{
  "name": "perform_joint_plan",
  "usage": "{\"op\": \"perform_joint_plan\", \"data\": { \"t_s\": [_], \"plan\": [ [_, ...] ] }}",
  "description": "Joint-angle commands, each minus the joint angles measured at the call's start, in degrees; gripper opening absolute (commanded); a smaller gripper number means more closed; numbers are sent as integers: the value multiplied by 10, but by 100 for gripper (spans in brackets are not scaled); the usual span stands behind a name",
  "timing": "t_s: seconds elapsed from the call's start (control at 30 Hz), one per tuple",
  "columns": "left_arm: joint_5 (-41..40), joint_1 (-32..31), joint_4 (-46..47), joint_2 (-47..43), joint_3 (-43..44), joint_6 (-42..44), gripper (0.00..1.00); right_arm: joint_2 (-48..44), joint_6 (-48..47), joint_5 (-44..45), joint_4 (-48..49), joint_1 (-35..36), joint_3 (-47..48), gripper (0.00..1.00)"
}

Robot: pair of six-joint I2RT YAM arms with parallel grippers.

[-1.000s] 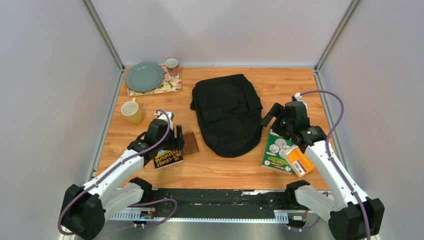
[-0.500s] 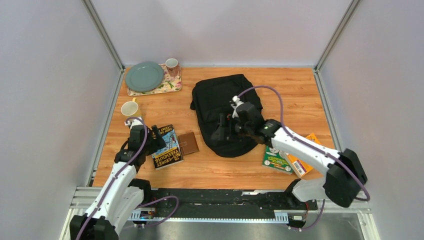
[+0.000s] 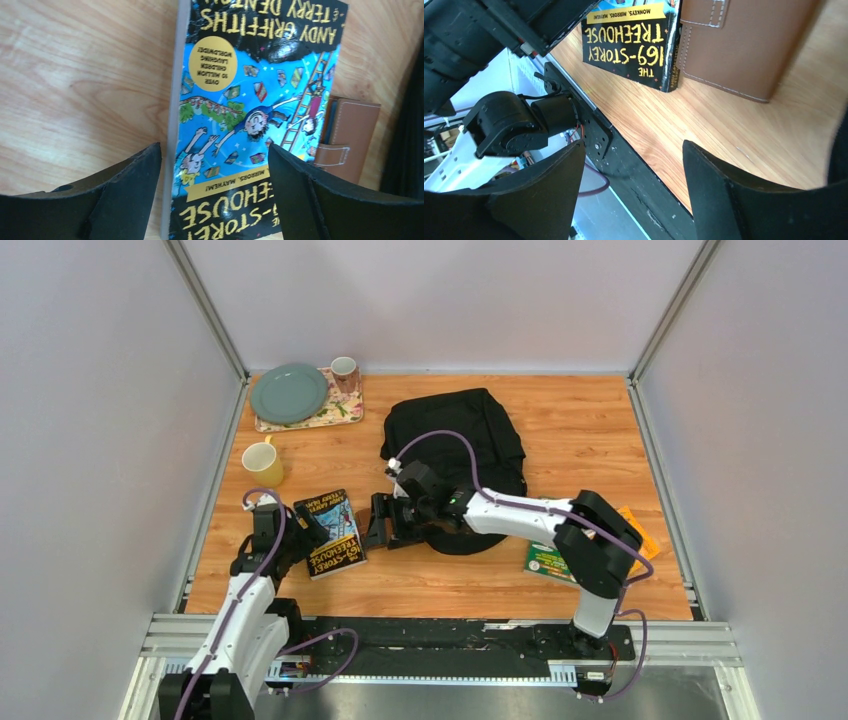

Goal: Pack the student bag
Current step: Pick up the book from the center of the board.

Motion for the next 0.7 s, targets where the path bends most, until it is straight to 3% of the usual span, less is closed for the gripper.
{"op": "perform_joint_plan", "data": {
  "t_s": [0.0,0.17,0.33,0.67],
  "plan": [
    [50,6,20,-4,-29,-29,84,55,20,-48,43,11,65,66],
    [58,7,19,-9,-35,-31,75,103,22,-52,34,14,95,64],
    [61,7,17,-12,-35,-31,69,130,28,11,-8,19,105,62],
    [68,7,9,-20,-32,-29,63,182,12,27,-17,20,125,58]
  ]
}}
